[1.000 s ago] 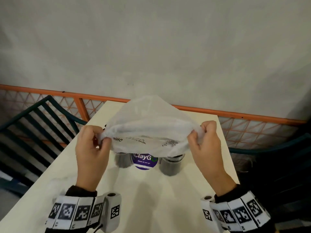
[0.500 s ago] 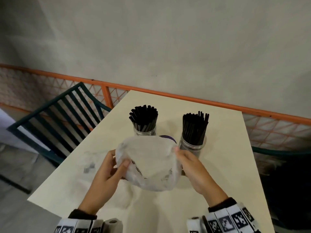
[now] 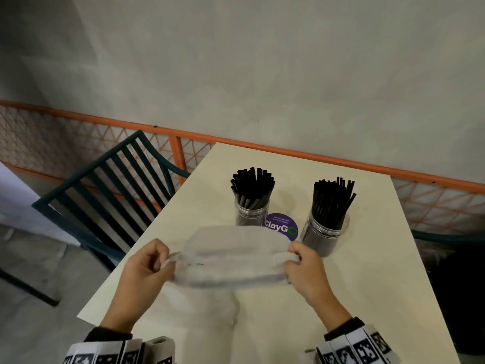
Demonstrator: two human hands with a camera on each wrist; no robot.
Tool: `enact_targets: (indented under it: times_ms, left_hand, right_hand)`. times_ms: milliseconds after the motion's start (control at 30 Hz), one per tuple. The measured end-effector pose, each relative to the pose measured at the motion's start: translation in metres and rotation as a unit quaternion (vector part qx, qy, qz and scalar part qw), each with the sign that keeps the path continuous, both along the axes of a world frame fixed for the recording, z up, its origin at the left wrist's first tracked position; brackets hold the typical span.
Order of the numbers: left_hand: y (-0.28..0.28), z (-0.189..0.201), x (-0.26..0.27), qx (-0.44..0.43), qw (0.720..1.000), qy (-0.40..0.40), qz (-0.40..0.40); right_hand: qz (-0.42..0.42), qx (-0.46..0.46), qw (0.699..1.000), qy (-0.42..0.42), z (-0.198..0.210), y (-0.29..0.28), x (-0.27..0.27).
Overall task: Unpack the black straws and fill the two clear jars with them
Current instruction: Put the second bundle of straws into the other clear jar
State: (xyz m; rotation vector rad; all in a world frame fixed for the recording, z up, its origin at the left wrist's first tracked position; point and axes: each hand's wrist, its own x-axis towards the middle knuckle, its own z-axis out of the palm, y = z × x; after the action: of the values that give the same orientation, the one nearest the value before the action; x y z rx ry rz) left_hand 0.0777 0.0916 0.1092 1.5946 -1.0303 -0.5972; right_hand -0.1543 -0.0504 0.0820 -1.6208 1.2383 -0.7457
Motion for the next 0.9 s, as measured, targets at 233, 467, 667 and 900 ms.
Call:
enact_targets:
  times_ms: [233, 467, 667, 900]
  left_hand:
    - [0.004, -0.010, 0.029, 0.066, 0.990, -0.077, 0.097]
    - [0.013, -0.010, 0.071, 0.146, 0.982, 0.112, -0.036]
    - [0.012, -0.008, 0.084, 0.106, 0.991, 0.060, -0.063]
    - [0.015, -0.032, 0.097, 0.044, 0.974, -0.221, -0.023]
  right_hand:
    - [0.128, 0.161, 0.969, -0.135, 0.002, 0.015, 0.021]
    - [0.194, 0.236, 0.940, -0.149, 0.005, 0.021, 0.037]
    - [0.109, 0.081, 0.990, -0.025, -0.001, 0.028, 0.068]
    - [-0.004, -0.196, 0.954, 0.228, -0.025, 0.041, 0.088]
